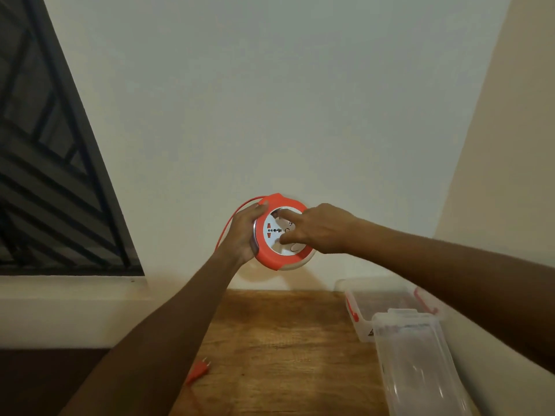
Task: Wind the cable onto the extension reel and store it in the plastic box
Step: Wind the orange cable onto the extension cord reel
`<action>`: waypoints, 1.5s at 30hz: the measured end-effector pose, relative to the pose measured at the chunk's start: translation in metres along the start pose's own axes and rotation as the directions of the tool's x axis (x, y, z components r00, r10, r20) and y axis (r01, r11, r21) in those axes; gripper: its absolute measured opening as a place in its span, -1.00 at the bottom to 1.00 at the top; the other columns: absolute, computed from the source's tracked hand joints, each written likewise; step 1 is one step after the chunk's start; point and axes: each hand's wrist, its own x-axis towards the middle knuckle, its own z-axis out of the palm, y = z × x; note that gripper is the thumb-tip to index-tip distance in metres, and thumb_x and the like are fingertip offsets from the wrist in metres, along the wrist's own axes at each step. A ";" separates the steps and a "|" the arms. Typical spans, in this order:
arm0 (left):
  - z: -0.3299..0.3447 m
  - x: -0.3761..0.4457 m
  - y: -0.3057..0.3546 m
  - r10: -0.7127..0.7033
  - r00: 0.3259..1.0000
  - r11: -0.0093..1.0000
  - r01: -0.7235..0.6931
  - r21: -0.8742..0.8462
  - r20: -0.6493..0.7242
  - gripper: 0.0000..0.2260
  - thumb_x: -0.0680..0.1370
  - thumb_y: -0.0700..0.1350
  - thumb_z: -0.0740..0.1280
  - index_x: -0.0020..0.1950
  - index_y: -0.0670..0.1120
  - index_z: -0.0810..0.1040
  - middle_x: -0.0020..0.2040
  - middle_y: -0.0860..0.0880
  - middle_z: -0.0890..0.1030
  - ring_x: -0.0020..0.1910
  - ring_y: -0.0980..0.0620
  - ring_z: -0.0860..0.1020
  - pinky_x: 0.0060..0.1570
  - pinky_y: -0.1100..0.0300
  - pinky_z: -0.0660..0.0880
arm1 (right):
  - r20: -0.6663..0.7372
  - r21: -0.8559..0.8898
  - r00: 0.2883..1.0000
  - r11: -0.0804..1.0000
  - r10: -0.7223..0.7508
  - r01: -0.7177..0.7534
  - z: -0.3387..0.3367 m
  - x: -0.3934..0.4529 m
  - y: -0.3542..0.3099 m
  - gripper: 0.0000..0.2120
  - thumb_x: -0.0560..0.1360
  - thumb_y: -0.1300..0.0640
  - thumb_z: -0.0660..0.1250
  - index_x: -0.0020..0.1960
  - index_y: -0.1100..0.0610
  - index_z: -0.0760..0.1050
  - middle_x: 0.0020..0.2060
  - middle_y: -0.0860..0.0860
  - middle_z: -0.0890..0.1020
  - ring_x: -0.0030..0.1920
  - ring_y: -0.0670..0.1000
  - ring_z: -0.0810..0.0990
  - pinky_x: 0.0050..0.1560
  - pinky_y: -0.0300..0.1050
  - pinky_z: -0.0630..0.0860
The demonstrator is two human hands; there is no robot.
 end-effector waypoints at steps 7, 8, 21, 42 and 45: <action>0.019 0.006 0.013 -0.005 0.995 0.996 -0.003 0.086 0.096 -0.72 0.59 0.03 0.36 0.20 -0.09 0.65 -0.03 -0.12 0.75 -0.15 -0.10 0.73 -0.20 0.02 0.67 | 0.183 -0.212 0.979 0.969 -0.085 0.123 -0.024 -0.002 0.015 -0.32 0.52 0.02 0.40 0.52 -0.22 0.14 0.45 0.14 0.29 0.21 0.22 0.54 -0.05 -0.01 0.57; 0.021 0.007 0.013 -0.009 0.995 0.994 -0.001 0.105 0.098 -0.71 0.58 0.04 0.37 0.21 -0.09 0.64 -0.01 -0.12 0.75 -0.14 -0.10 0.73 -0.18 0.01 0.67 | 0.201 -0.222 0.976 0.967 -0.078 0.123 -0.026 -0.002 0.014 -0.33 0.53 0.00 0.40 0.53 -0.19 0.16 0.44 0.14 0.34 0.24 0.22 0.53 0.01 0.02 0.56; 0.027 0.003 0.007 0.107 0.992 0.990 -0.099 -0.105 0.067 -0.67 0.58 -0.02 0.37 0.29 -0.14 0.62 0.12 -0.20 0.72 0.01 -0.19 0.71 -0.04 -0.09 0.67 | -0.110 0.364 0.907 0.866 0.406 -0.343 0.001 -0.004 -0.002 -0.43 0.52 -0.14 0.30 0.49 -0.22 0.22 0.32 -0.02 0.53 0.22 0.13 0.55 0.05 -0.03 0.52; 0.021 -0.050 -0.101 0.166 0.963 0.983 -0.146 0.106 -0.211 -0.87 0.62 -0.09 0.36 -0.07 -0.09 0.64 -0.10 -0.06 0.75 -0.14 -0.08 0.73 -0.17 -0.02 0.69 | 0.765 0.550 0.453 -0.830 0.457 -0.092 0.034 -0.017 -0.120 -0.39 0.48 0.45 0.05 0.40 -0.01 0.39 -0.22 0.04 0.56 -0.53 -0.15 0.49 -0.66 -0.37 0.26; 0.019 -0.064 -0.118 0.105 0.979 0.993 -0.094 0.073 -0.173 -0.86 0.64 -0.08 0.33 -0.03 -0.09 0.64 -0.05 -0.08 0.75 -0.10 -0.11 0.73 -0.15 -0.03 0.68 | 0.763 0.550 0.487 -0.823 0.426 -0.142 0.043 -0.028 -0.141 -0.33 0.48 0.41 0.12 0.51 -0.05 0.25 -0.01 0.11 0.61 -0.45 -0.12 0.49 -0.63 -0.33 0.31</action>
